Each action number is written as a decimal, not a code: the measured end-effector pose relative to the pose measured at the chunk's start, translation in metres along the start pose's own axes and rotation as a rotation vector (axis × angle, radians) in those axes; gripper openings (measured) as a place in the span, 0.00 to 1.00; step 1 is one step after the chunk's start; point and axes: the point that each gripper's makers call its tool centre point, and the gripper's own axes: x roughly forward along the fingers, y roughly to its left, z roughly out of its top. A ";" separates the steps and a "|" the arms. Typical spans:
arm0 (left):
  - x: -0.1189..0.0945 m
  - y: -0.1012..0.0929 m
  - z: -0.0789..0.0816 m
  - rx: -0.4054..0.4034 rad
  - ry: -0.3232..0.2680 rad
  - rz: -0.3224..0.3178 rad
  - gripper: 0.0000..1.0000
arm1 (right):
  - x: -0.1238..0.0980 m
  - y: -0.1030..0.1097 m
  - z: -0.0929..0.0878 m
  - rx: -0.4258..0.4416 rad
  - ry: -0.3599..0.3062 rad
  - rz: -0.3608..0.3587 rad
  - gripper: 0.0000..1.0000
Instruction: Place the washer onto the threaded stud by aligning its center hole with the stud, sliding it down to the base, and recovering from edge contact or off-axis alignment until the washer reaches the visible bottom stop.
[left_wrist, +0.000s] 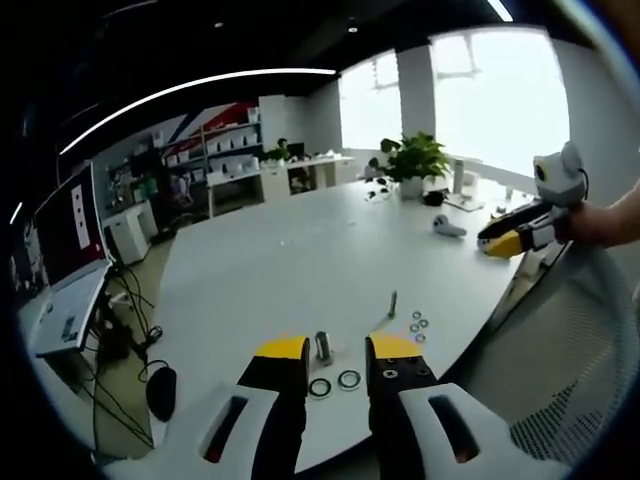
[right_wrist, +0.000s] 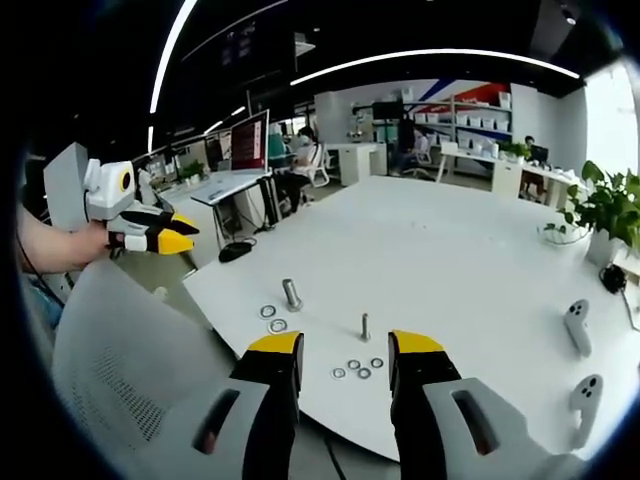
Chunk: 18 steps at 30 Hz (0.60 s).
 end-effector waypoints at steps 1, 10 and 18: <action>0.000 0.000 0.000 0.002 0.002 -0.001 0.20 | 0.000 -0.001 0.001 0.001 -0.002 0.000 0.36; 0.001 0.000 -0.005 0.003 0.024 0.000 0.20 | 0.000 -0.001 0.002 0.009 -0.010 -0.002 0.36; 0.002 0.000 -0.008 0.005 0.040 0.000 0.19 | 0.001 0.001 0.001 0.005 0.000 0.007 0.36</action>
